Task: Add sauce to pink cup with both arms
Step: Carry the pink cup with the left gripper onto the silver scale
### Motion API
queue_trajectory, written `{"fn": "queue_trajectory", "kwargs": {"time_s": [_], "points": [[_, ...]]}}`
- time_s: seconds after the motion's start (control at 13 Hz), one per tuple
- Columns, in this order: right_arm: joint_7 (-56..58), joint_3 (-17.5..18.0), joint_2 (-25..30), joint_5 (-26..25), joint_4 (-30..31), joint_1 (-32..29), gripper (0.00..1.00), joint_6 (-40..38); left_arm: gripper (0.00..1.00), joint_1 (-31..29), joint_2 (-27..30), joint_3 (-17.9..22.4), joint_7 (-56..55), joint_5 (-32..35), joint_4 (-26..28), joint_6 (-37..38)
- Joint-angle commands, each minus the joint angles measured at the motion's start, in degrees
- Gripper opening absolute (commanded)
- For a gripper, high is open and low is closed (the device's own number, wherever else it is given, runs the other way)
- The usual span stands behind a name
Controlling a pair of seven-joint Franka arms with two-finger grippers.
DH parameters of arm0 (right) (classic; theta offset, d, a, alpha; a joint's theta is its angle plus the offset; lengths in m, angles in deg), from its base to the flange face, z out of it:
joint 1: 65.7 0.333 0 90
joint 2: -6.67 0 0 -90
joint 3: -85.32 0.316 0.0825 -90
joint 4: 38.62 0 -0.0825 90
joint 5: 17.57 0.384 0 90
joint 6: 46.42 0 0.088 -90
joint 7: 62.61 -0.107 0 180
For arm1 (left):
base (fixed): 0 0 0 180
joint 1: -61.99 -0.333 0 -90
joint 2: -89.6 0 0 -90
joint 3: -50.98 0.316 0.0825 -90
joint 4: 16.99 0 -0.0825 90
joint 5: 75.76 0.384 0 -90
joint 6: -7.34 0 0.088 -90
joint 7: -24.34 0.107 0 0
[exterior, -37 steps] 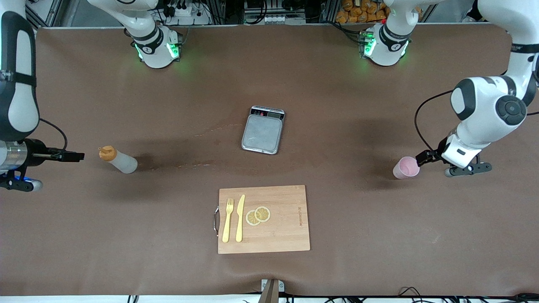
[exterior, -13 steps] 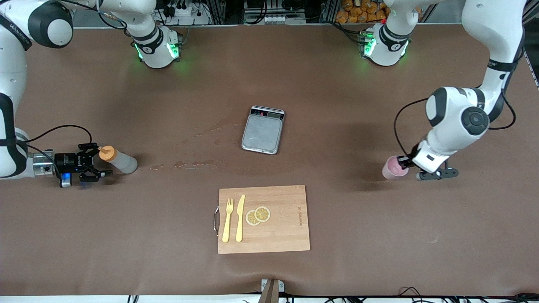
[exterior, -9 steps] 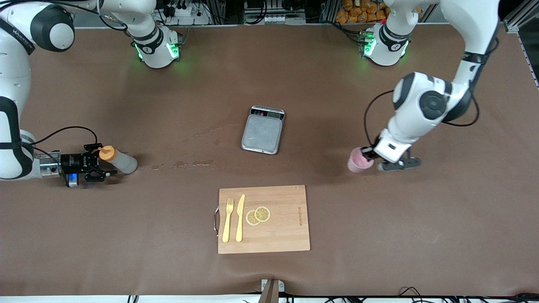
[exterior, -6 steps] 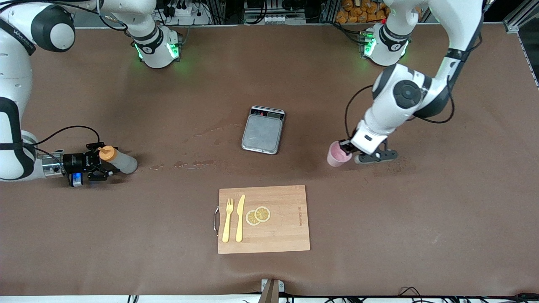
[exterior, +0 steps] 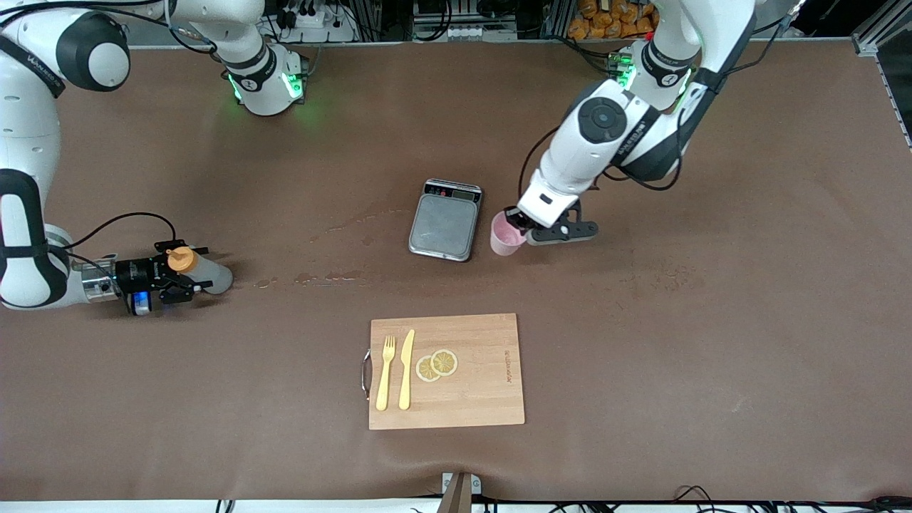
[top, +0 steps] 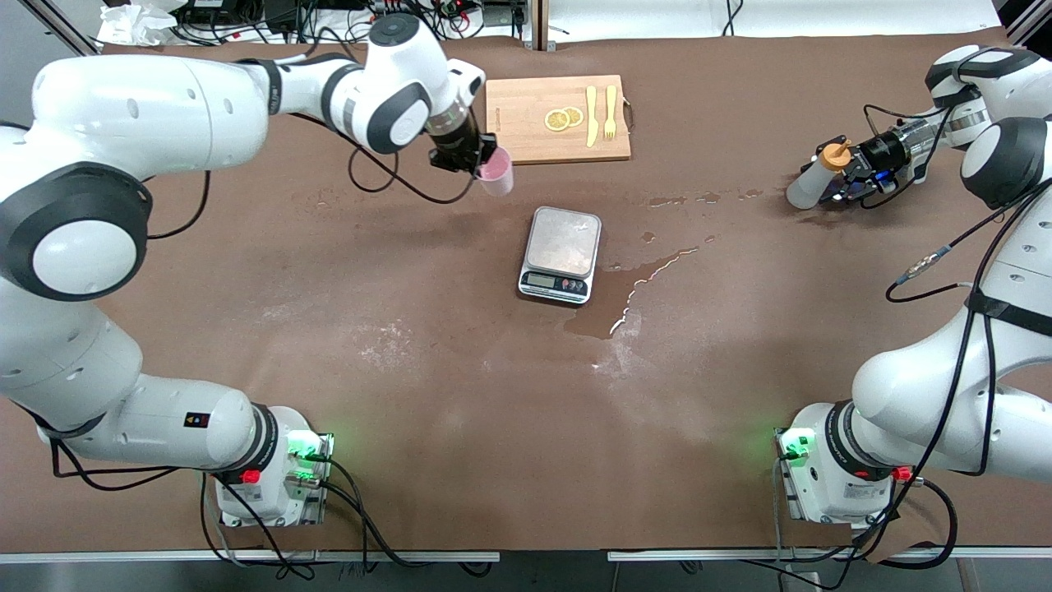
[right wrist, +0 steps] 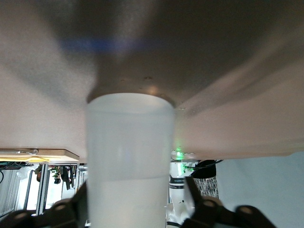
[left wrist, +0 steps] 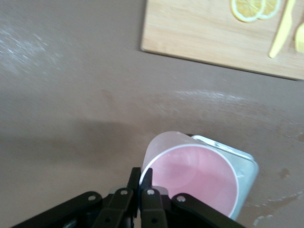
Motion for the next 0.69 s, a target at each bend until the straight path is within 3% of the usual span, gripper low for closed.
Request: {"fn": "queue_trajectory", "kwargs": {"time_s": [0.0, 0.39, 0.62], "points": [[-0.39, -0.01, -0.32, 1.06, -1.08, -0.10, 0.61, -0.86, 0.00, 3.54, -3.54, 0.47, -5.54, 1.45, -4.39, 0.93], [2.06, -0.01, -1.19, 1.06, -0.82, -0.11, 0.57, -0.77, 0.00, 7.23, -7.50, 0.73, -11.00, 3.10, -8.26, 0.76], [3.74, -0.01, -1.63, 1.06, -0.91, -0.54, 0.44, -0.86, 0.00, 9.34, -11.45, 0.64, -19.59, 9.43, -11.95, 0.84]]}}
